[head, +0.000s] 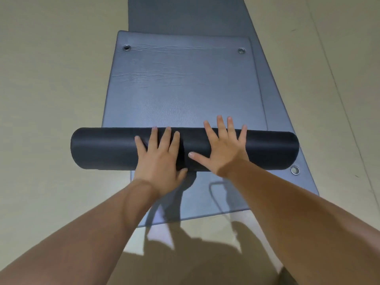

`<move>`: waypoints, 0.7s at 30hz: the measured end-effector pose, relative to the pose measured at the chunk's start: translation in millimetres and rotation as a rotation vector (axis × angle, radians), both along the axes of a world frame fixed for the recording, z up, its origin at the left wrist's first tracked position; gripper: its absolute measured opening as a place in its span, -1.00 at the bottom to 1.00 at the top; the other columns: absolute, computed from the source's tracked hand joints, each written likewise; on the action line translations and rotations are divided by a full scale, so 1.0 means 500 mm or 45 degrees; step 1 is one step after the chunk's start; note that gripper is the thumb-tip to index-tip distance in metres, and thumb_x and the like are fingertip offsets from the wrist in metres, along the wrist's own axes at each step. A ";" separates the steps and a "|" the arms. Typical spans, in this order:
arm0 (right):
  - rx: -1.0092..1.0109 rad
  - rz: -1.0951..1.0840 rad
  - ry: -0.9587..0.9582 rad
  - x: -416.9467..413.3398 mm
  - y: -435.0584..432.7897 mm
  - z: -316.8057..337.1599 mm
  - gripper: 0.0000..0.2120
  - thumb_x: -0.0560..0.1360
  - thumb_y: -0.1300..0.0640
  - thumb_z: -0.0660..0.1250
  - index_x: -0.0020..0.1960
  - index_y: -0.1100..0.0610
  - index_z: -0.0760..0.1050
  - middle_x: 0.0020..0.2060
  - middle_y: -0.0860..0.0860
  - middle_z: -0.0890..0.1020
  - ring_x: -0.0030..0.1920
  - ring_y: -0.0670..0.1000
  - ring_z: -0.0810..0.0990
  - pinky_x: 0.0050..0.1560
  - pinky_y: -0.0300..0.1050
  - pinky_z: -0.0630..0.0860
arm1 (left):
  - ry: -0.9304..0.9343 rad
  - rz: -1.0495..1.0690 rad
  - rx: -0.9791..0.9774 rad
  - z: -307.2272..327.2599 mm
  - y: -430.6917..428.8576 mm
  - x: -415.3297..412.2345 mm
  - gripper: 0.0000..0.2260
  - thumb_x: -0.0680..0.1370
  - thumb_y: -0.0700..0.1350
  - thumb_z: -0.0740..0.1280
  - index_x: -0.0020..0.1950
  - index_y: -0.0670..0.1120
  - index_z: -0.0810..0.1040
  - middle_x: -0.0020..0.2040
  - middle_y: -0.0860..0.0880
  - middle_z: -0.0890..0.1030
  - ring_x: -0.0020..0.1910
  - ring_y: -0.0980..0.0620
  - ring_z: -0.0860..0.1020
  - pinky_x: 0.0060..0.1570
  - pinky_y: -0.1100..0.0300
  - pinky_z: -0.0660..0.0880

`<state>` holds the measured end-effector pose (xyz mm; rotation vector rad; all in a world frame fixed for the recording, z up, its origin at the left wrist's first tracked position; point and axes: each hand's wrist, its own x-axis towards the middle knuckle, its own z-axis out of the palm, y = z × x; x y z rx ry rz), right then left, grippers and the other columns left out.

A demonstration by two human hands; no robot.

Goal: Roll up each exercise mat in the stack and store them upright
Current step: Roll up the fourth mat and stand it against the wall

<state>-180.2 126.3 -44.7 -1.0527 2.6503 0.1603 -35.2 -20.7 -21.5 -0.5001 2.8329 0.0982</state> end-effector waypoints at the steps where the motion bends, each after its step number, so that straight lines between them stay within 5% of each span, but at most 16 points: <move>1: -0.016 -0.001 -0.011 -0.017 -0.012 0.002 0.01 0.41 -0.66 -0.28 0.68 -0.11 -0.28 0.68 0.13 -0.21 0.66 0.26 -0.26 0.55 0.49 -0.23 | -0.094 0.042 0.044 -0.016 0.008 0.001 0.04 0.45 0.45 0.21 0.65 -0.07 -0.23 0.66 -0.14 -0.21 0.61 -0.29 -0.24 0.43 -0.51 -0.07; 4: -0.059 0.011 0.070 -0.023 -0.018 -0.007 -0.10 0.50 -0.56 -0.30 0.69 -0.08 -0.27 0.67 0.17 -0.24 0.65 0.26 -0.28 0.55 0.48 -0.22 | -0.233 0.105 0.089 -0.053 -0.005 -0.029 0.33 0.24 0.60 0.28 0.58 -0.07 -0.46 0.58 -0.12 -0.47 0.54 -0.27 -0.47 0.39 -0.56 -0.15; 8: -0.263 0.077 0.164 0.029 0.027 -0.042 -0.02 0.51 -0.50 0.10 0.70 0.03 -0.10 0.67 0.26 -0.09 0.66 0.32 -0.14 0.55 0.49 -0.16 | -0.337 0.100 0.166 -0.045 -0.073 -0.136 0.48 0.04 0.59 0.41 0.62 -0.04 -0.38 0.63 -0.08 -0.36 0.59 -0.22 -0.37 0.38 -0.57 -0.18; 13: 0.137 0.071 -0.035 -0.026 -0.002 -0.046 0.44 0.25 -0.54 0.45 0.58 -0.03 -0.56 0.60 0.20 -0.42 0.60 0.30 -0.42 0.52 0.52 -0.26 | -0.389 0.047 0.164 -0.006 -0.140 -0.218 0.40 0.05 0.62 0.36 0.65 0.05 -0.25 0.67 -0.05 -0.21 0.63 -0.24 -0.21 0.41 -0.55 -0.09; 18: 0.189 0.031 0.000 -0.134 -0.081 -0.012 0.45 0.19 -0.55 0.48 0.63 -0.08 -0.44 0.67 0.14 -0.24 0.66 0.25 -0.26 0.55 0.49 -0.18 | -0.066 -0.072 -0.089 -0.019 -0.105 -0.183 0.26 0.18 0.67 0.14 0.66 -0.01 -0.17 0.66 -0.13 -0.08 0.60 -0.26 -0.04 0.41 -0.51 -0.05; 21: 0.109 0.018 0.025 -0.153 -0.093 -0.019 0.29 0.31 -0.26 0.58 0.66 -0.13 -0.30 0.68 0.12 -0.06 0.67 0.20 -0.12 0.58 0.45 -0.12 | -0.139 0.050 -0.095 -0.052 -0.098 -0.174 0.18 0.33 0.42 0.38 0.63 0.03 -0.31 0.64 -0.17 -0.19 0.61 -0.30 -0.18 0.40 -0.56 -0.06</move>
